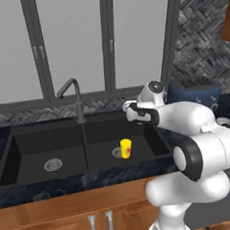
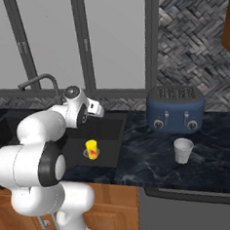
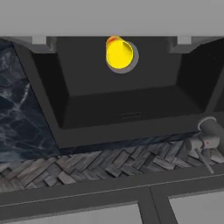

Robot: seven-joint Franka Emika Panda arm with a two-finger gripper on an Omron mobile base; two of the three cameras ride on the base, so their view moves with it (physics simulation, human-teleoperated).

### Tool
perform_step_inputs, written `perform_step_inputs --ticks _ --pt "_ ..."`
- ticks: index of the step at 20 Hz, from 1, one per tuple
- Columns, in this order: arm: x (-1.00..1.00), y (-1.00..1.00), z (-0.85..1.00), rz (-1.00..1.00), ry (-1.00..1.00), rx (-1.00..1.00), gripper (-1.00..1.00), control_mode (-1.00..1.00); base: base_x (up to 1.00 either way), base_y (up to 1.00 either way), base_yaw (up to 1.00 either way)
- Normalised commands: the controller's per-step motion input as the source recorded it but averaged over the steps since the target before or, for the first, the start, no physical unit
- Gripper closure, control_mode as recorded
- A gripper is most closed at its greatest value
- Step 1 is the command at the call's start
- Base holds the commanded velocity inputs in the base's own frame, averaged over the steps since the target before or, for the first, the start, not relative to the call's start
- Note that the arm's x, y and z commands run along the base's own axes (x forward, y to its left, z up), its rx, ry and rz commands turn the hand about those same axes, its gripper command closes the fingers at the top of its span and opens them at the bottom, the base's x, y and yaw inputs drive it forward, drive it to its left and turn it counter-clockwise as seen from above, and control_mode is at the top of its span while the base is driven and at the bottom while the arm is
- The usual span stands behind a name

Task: Place the glass cup in the left basin and the cup in the right basin of the sink.

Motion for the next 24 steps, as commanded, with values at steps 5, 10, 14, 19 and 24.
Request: perform_step_inputs --ticks 5,10,14,19,24 --pt "-0.05 -0.59 0.05 0.09 0.00 -0.09 -1.00 -1.00 0.00 0.00 0.00" --pt "-0.10 -0.73 0.00 0.10 0.00 0.00 -1.00 -1.00 0.00 0.00 0.00" --pt "-0.24 -0.65 0.00 0.05 0.00 0.00 -1.00 -1.00 0.00 0.00 0.00" --pt "-0.16 -0.57 0.00 0.01 0.00 -0.03 -1.00 -1.00 0.00 0.00 0.00" --pt "-0.04 -0.40 0.00 0.00 0.01 -0.09 -1.00 -1.00 0.00 0.00 0.00"
